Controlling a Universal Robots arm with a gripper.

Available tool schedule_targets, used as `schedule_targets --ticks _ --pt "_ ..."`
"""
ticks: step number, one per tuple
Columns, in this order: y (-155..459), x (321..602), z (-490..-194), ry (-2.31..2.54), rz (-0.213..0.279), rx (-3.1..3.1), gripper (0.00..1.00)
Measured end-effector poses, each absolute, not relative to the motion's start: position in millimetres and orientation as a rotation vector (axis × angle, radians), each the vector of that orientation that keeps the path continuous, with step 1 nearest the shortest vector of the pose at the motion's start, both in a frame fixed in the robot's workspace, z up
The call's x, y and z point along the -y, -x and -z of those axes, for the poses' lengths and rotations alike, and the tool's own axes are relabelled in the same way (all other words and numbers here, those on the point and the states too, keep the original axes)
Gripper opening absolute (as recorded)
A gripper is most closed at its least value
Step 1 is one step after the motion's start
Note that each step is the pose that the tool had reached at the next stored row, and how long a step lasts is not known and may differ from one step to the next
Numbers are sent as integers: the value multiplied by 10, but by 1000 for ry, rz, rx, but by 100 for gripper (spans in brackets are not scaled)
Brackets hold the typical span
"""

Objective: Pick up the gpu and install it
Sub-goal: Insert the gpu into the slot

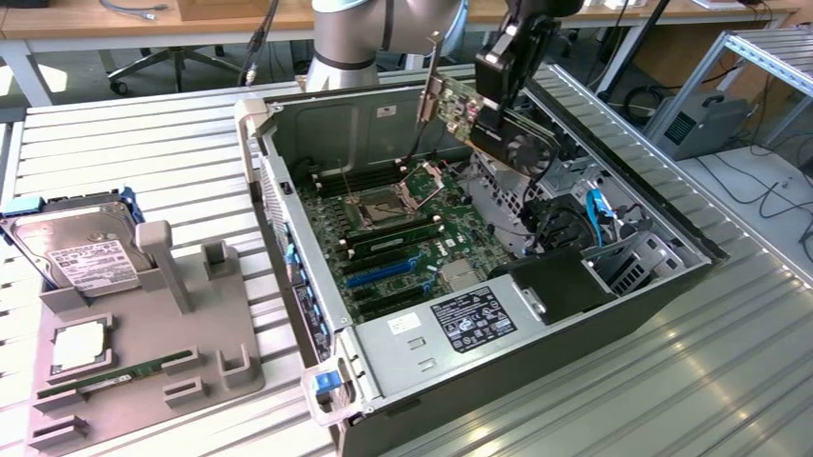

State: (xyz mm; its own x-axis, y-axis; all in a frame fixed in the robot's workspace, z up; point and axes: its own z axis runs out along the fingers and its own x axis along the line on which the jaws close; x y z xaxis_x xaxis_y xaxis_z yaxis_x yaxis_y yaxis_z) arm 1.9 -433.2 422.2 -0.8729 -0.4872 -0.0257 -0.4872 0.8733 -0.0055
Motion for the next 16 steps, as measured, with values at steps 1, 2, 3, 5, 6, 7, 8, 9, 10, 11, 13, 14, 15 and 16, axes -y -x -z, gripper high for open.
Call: schedule_targets --ticks 1,2,3,5,6,7,8,9,10,11,13,14,15,16 --pt "-20 4332 -4222 807 -2 -3009 27" --pt "-20 4332 -4221 835 -3 -3001 27" --pt "-20 4332 -4221 866 -3 -2993 27" --pt "-20 4332 -4221 907 -3 -2980 27" --pt "-19 4332 -4220 933 -3 -2973 27" --pt "-19 4332 -4220 938 -4 -2971 27" --pt "-19 4332 -4220 944 -4 -2969 27" --pt "-20 4332 -4220 952 -4 -2966 27" --pt "-20 4332 -4220 958 -4 -2965 27" --pt "-20 4332 -4220 965 -4 -2962 27" --pt "-20 4332 -4220 976 -4 -2959 27" --pt "-20 4332 -4220 982 -4 -2957 27" --pt "-19 4332 -4220 988 -4 -2955 27" --pt "-19 4332 -4220 994 -4 -2953 27"
